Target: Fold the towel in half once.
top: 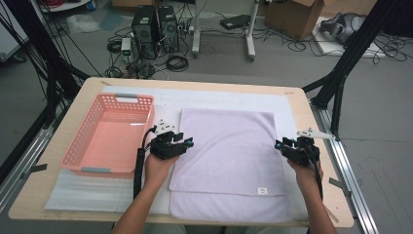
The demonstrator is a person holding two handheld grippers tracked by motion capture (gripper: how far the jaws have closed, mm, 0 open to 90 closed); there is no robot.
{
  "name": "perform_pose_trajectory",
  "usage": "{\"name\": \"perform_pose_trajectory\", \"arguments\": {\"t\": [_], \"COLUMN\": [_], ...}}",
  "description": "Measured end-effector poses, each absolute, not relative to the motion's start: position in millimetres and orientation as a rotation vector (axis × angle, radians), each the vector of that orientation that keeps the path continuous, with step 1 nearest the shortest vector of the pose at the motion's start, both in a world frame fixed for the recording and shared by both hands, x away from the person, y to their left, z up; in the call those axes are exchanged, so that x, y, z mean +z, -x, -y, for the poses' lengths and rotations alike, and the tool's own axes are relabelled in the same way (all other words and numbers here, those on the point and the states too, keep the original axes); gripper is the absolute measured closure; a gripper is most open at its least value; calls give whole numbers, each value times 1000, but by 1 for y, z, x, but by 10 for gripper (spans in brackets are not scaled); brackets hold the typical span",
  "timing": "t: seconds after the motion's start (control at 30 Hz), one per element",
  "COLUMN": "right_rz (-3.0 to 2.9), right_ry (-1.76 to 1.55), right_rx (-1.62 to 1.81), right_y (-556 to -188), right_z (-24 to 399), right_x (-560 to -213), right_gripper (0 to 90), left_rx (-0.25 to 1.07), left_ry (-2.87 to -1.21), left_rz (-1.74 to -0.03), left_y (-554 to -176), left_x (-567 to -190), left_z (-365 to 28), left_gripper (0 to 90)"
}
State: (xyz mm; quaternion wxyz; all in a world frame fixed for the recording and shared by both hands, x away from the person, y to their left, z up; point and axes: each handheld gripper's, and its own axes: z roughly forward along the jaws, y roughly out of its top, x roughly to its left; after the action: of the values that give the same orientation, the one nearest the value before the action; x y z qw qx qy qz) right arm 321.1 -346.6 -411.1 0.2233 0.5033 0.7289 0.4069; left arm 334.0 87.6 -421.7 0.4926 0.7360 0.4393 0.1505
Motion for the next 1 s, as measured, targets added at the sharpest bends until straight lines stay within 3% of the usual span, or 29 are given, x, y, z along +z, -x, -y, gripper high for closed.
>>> {"name": "perform_pose_trajectory", "arguments": {"t": [0.27,0.63,1.0], "right_rz": [-2018,-2053,-2089], "right_ry": [-1375,-1365,-1331], "right_rx": [1143,1129,1110], "right_y": [-275,-224,-197], "right_z": [352,357,353], "right_x": [-429,-440,-440], "right_gripper": [689,690,691], "left_rx": [361,358,328], "left_ry": [-1822,-1818,-1769], "left_rz": [-1044,-1040,-1100], "left_y": [-298,-265,-233], "left_x": [-440,-450,-450], "left_z": [-95,-114,-131], "left_gripper": [537,527,527]}}
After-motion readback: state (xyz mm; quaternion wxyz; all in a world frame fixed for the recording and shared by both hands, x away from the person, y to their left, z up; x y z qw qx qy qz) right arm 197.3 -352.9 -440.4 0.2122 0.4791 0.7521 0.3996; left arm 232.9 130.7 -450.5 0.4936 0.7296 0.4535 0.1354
